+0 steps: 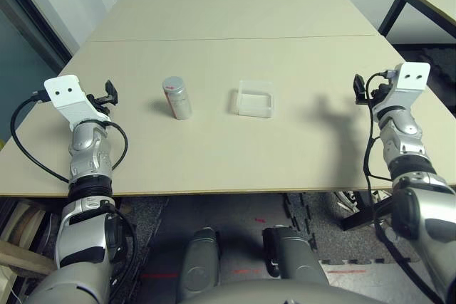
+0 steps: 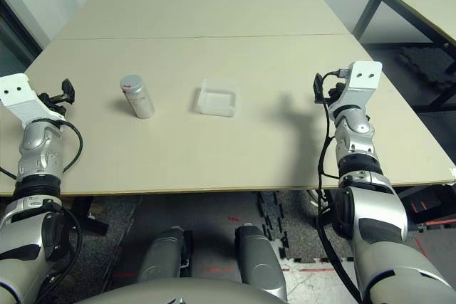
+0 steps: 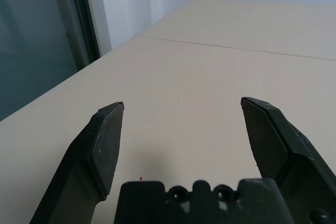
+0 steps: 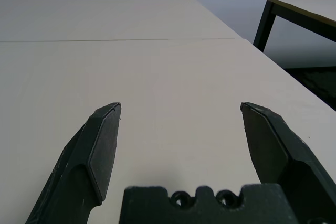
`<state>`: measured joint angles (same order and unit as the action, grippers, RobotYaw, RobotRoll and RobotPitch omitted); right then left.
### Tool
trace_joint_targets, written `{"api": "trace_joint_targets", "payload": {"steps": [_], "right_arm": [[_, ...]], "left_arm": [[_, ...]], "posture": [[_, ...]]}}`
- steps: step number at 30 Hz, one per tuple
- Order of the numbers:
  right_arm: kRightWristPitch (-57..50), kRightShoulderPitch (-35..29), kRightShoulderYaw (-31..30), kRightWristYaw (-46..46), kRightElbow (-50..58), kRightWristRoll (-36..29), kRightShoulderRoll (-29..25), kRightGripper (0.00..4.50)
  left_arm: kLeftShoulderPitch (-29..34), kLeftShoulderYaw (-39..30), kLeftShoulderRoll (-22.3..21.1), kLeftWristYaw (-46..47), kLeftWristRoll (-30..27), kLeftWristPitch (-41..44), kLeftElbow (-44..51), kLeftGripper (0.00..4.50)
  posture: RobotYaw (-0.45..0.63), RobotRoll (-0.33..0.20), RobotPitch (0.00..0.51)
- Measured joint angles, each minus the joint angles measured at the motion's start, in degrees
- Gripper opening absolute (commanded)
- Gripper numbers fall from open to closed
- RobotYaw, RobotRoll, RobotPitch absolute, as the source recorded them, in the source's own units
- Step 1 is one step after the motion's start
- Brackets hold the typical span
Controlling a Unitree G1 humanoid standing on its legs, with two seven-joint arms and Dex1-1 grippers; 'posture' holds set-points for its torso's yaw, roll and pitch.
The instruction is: Pour the medicine from the bottle into the box.
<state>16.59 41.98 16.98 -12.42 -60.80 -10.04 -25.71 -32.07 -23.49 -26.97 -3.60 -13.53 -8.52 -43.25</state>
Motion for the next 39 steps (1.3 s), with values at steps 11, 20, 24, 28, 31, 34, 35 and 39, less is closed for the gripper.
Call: {"api": "trace_joint_targets", "payload": {"steps": [11,20,24,28,31,34,35,39], "right_arm": [[-0.32,-0.07,-0.18,-4.39,0.83,-0.42,-0.26,4.50],[-7.23,-0.77,-6.07,-25.49,11.74,-0.60,-3.16,4.50],[-9.30,-0.85,-10.37,-33.93,16.88,0.23,-4.92,4.50],[-13.57,-0.07,-12.01,-40.45,21.72,-0.63,-5.44,4.50],[-16.27,0.34,-12.62,-42.58,24.39,-0.81,-5.33,4.50],[-18.17,1.38,-13.12,-43.87,26.29,-1.17,-5.27,4.50],[-18.52,1.67,-13.39,-44.10,26.99,-1.24,-5.22,4.50],[-19.64,1.91,-13.96,-44.93,27.88,-1.32,-5.04,4.50]], "left_arm": [[-0.19,1.16,-1.28,-12.00,-1.59,-0.37,0.25,4.48],[1.69,1.70,-8.08,-30.53,-4.25,-1.25,2.04,4.48],[3.23,1.68,-11.08,-41.49,-8.20,2.24,5.01,4.48],[4.31,2.36,-14.87,-52.51,-10.66,6.59,7.85,4.48],[5.48,3.31,-15.76,-58.13,-11.94,9.65,9.39,4.48],[6.28,4.73,-16.24,-62.82,-12.19,12.05,10.13,4.48],[6.46,4.88,-16.32,-63.95,-12.35,12.83,11.03,4.48],[7.84,5.18,-17.07,-66.59,-12.74,14.00,13.35,4.48]], "posture": [[0.00,0.000,0.071],[0.01,0.000,0.086],[0.01,0.000,0.097],[0.00,0.000,0.097],[0.00,0.000,0.087],[0.00,0.000,0.079],[0.00,0.000,0.075],[0.00,0.000,0.072]]}}
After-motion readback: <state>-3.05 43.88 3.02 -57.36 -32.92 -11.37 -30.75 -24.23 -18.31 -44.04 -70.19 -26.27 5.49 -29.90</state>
